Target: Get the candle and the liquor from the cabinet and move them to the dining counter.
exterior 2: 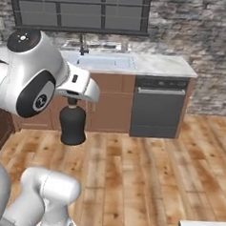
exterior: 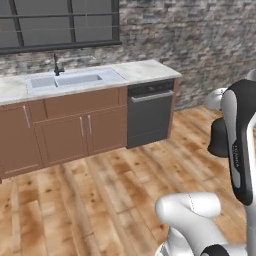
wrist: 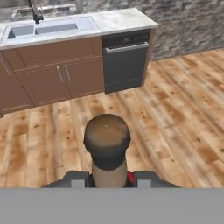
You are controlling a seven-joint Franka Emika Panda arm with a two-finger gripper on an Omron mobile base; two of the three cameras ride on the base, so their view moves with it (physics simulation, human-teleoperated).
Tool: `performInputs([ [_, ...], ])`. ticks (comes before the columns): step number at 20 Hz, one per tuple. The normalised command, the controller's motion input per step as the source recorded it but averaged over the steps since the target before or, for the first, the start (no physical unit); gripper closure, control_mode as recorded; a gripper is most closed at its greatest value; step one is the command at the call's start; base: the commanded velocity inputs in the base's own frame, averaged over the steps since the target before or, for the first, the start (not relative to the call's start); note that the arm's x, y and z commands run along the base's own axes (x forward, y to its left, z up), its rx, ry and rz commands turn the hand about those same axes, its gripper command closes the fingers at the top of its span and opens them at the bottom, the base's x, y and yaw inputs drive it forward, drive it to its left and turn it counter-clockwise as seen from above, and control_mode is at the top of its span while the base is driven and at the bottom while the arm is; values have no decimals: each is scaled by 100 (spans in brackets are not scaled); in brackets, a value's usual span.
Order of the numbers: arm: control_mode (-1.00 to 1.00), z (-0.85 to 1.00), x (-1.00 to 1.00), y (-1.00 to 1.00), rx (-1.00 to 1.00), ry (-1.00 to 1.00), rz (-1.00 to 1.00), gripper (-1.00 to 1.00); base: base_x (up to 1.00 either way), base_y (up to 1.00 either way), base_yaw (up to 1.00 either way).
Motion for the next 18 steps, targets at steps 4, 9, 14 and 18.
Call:
performInputs([
  [4, 100, 0, 0, 0, 0, 0, 0, 100, 100, -18, -4],
  [9, 100, 0, 0, 0, 0, 0, 0, 100, 100, 51, -44],
  [14, 100, 0, 0, 0, 0, 0, 0, 100, 100, 76, -49],
  [18, 100, 0, 0, 0, 0, 0, 0, 100, 100, 72, -53],
])
